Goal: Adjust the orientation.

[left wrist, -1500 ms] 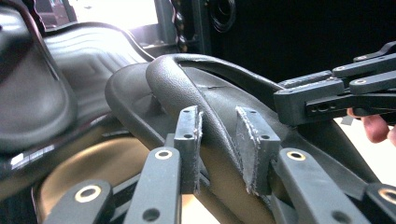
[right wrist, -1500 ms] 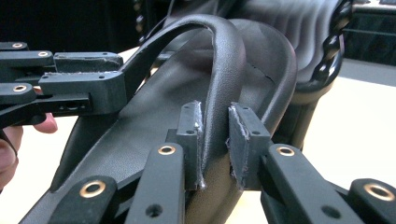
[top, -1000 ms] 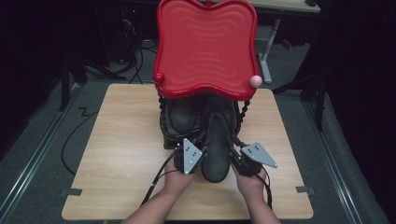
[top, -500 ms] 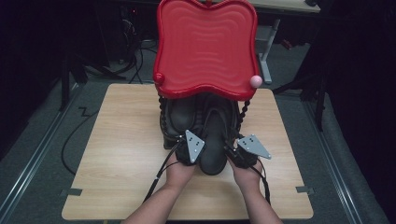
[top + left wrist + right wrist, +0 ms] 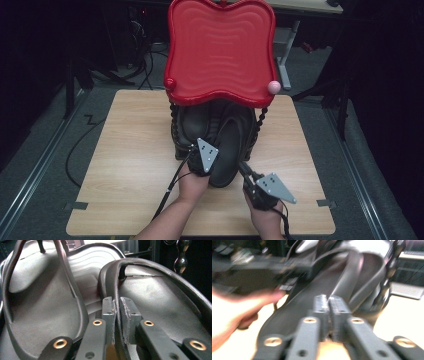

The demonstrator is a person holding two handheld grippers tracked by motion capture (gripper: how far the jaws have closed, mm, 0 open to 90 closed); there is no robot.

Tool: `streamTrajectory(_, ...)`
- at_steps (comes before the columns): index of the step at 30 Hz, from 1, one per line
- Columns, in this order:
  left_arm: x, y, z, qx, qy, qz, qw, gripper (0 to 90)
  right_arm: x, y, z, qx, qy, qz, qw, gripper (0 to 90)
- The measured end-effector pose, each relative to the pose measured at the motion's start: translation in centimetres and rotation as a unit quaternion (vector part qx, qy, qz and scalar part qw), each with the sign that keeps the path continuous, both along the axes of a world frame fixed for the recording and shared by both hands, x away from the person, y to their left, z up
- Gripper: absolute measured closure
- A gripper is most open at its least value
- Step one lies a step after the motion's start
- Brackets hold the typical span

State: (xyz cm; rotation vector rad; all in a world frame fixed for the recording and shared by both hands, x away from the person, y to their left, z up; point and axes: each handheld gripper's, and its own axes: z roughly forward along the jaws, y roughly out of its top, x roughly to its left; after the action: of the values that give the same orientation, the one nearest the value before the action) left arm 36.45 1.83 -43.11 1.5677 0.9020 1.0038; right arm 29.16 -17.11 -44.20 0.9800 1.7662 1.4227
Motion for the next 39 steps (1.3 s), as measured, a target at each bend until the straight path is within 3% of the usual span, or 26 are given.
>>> streamTrajectory(2, 0.0, 0.0, 0.0, -0.002, 0.001, 0.001, 1.0000, 81.9, -1.3, 0.5, -1.3, -0.012, 0.014, 0.012, 0.9998, 90.0)
streamTrajectory(7, 0.0, -0.1, 0.0, -0.005, 0.003, 0.003, 1.0000, 82.0, -3.2, 2.9, -2.8, -0.043, 0.026, 0.059, 0.9970, 90.0)
streamTrajectory(11, 0.0, 0.0, 0.0, -0.006, 0.003, 0.003, 1.0000, 82.0, -3.6, 5.2, -3.9, -0.077, 0.037, 0.093, 0.9920, 90.0)
streamTrajectory(14, 0.0, 0.2, 0.1, -0.010, 0.004, 0.003, 0.9999, 82.0, -3.2, 5.9, -4.8, -0.096, 0.048, 0.092, 0.9900, 90.0)
streamTrajectory(19, 0.2, 0.5, 0.1, -0.019, 0.007, 0.005, 0.9998, 81.7, -2.3, 5.7, -5.1, -0.107, 0.047, 0.072, 0.9905, 90.0)
streamTrajectory(26, 0.4, 1.0, 0.3, -0.031, 0.007, 0.001, 0.9995, 78.5, -1.8, 4.8, -4.8, -0.095, 0.045, 0.055, 0.9929, 90.0)
streamTrajectory(30, 0.1, 1.0, 0.3, -0.037, 0.006, -0.017, 0.9991, 68.7, -1.4, 4.1, -4.3, -0.080, 0.041, 0.045, 0.9949, 90.0)
streamTrajectory(33, -0.6, 1.3, 0.3, -0.048, 0.000, -0.027, 0.9985, 64.1, -1.0, 3.6, -3.9, -0.071, 0.043, 0.038, 0.9958, 90.0)
streamTrajectory(39, -3.2, 2.6, 0.0, -0.045, -0.015, -0.049, 0.9977, 61.3, -0.2, 3.0, -3.5, -0.060, 0.039, 0.026, 0.9971, 89.9)
